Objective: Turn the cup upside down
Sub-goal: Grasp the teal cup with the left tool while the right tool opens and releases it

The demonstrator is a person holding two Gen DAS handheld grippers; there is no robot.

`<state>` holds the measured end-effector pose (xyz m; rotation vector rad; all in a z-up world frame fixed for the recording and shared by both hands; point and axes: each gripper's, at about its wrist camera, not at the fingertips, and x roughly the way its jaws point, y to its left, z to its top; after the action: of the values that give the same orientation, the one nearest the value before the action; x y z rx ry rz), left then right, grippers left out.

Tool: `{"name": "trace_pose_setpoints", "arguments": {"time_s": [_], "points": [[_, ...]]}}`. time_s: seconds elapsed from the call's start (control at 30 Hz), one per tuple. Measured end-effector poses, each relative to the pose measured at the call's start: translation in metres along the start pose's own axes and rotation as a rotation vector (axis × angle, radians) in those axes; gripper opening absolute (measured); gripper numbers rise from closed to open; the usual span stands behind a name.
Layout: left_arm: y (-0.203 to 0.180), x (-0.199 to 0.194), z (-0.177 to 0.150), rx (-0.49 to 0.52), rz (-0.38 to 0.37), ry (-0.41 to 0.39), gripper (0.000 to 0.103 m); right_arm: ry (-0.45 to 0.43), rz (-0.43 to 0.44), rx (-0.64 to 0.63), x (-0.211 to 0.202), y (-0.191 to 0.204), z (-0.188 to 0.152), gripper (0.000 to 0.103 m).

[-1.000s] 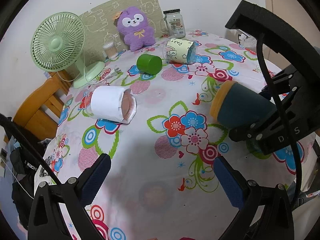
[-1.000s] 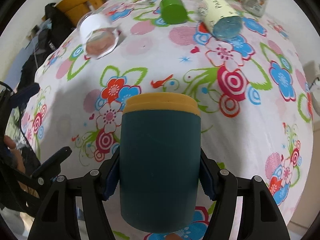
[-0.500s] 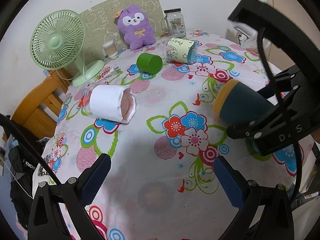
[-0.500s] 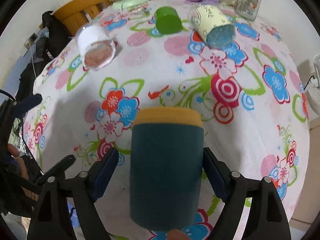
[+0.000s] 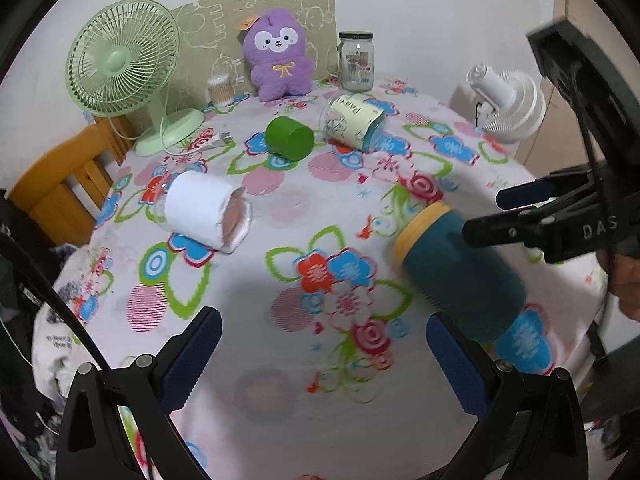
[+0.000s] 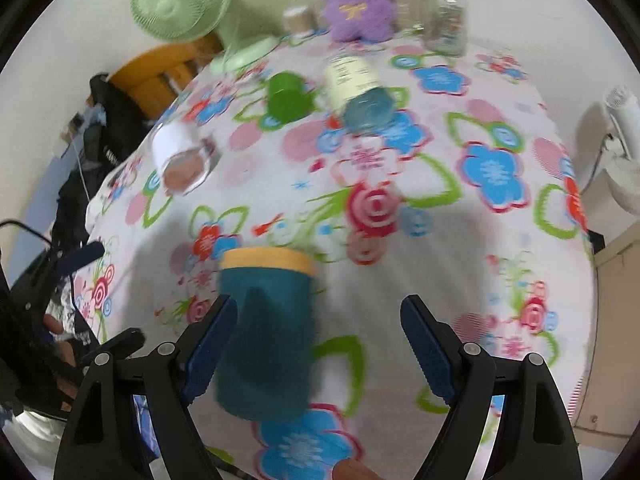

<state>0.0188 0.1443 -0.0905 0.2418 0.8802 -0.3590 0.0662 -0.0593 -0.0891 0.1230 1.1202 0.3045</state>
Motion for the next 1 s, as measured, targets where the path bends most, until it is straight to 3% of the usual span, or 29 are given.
{"name": "trace_pose_setpoints", "arguments": {"time_s": [0.27,0.43,0.67,1.0], "points": [[-0.019,0.000,0.018,-0.148,-0.060,-0.023,0.103,-0.049,-0.083,-0.015,-0.018,-0.042,-0.014,0.086],[-0.039,0.005,0.029,-0.200,-0.125,-0.002,0.103,-0.062,-0.074,0.023,-0.021,-0.065,-0.023,0.086],[-0.062,0.029,0.040,-0.244,-0.171,0.064,0.103,-0.065,-0.082,0.069,-0.022,-0.091,-0.035,0.086],[-0.071,0.056,0.043,-0.307,-0.177,0.172,0.103,-0.070,-0.092,0.079,-0.017,-0.110,-0.048,0.086]]}}
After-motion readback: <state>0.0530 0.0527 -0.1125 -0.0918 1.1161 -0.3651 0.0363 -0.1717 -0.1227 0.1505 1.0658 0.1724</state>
